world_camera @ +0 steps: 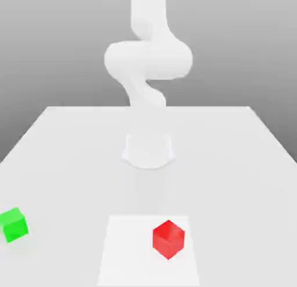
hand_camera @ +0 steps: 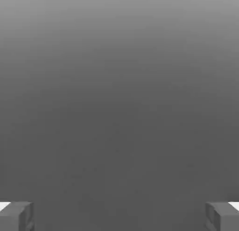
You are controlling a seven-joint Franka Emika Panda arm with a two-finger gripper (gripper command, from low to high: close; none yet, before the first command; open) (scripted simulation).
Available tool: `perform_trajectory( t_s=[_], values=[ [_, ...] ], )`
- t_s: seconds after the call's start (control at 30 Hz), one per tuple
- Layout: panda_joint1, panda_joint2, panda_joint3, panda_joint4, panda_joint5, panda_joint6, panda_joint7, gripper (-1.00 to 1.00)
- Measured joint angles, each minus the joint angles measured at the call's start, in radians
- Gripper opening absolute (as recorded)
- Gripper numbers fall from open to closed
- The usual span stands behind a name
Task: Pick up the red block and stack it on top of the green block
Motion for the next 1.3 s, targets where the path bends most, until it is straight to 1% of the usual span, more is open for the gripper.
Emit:
perform_trajectory(
  t_s=[0.43,0.67,0.87,0.9,1.13,1.3],
  values=[
    [0.125,0.479,-0.065,-0.226,0.003,0.259,-0.359,0.00],
    [0.156,0.733,-0.060,-0.346,0.015,0.396,-0.555,0.00],
    [0.139,0.950,-0.033,-0.336,0.049,0.570,-0.607,0.00],
    [0.133,0.979,-0.026,-0.332,0.054,0.594,-0.611,-1.00],
    [0.130,0.982,-0.024,-0.331,0.052,0.596,-0.610,-1.00],
    [0.136,0.826,-0.037,-0.355,0.021,0.463,-0.587,-1.00]
  ],
)
